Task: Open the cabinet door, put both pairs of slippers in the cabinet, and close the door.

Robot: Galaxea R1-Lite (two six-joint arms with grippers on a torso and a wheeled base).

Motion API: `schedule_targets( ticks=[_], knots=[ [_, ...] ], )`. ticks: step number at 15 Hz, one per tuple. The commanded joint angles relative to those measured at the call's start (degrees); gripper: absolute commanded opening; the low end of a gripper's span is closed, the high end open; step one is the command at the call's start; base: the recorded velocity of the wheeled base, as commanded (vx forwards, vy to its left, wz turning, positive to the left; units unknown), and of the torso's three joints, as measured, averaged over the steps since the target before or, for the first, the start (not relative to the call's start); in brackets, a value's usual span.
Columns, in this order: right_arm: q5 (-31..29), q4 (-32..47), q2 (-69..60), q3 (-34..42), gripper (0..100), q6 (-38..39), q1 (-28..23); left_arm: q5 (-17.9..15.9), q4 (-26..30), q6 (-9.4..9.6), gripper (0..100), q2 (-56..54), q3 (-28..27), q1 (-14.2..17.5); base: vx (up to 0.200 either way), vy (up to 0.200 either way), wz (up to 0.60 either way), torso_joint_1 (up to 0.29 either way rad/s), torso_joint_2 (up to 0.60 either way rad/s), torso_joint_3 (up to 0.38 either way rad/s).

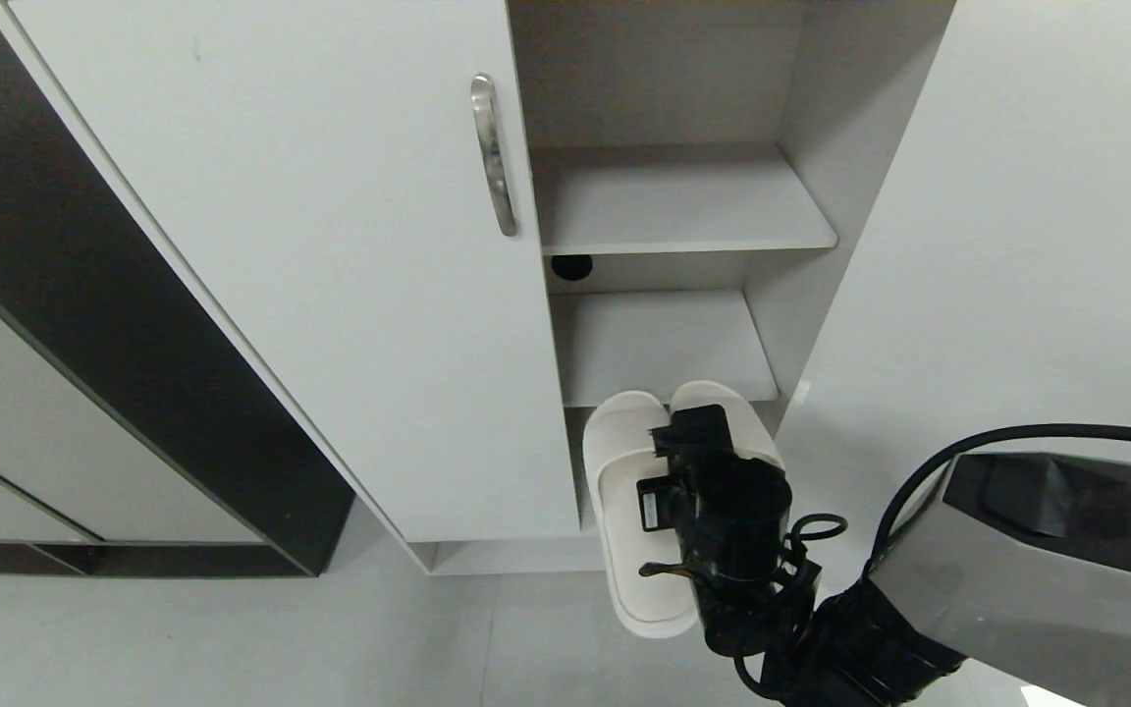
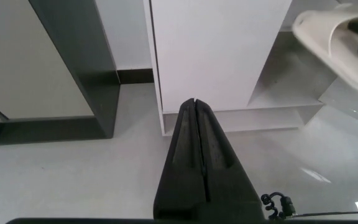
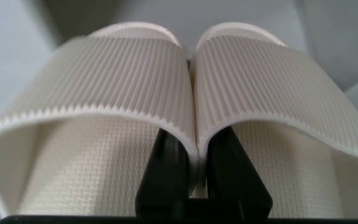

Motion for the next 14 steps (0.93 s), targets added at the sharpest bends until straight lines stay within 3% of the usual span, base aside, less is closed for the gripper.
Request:
schedule_targets(
  ticks=[1, 9, 14],
  knots=[
    [-0.8, -0.7, 1.3, 0.4, 0, -0.1, -1.3, 0.0, 0.0, -0.03, 0, 0.1, 0.0, 0.0, 0.000, 0.000, 0.00, 0.000, 0.00, 0.000],
    [-1.9, -0.5, 1.9, -0.5, 0, 1.4, -3.0, 0.1, 0.0, -0.29, 0, 0.1, 0.0, 0.0, 0.000, 0.000, 0.00, 0.000, 0.00, 0.000],
    [-1.9, -0.3, 1.9, -0.6, 0, 1.4, -3.7, 0.1, 0.0, -0.20, 0, 0.1, 0.0, 0.0, 0.200, 0.000, 0.00, -0.001, 0.00, 0.003]
  ],
)
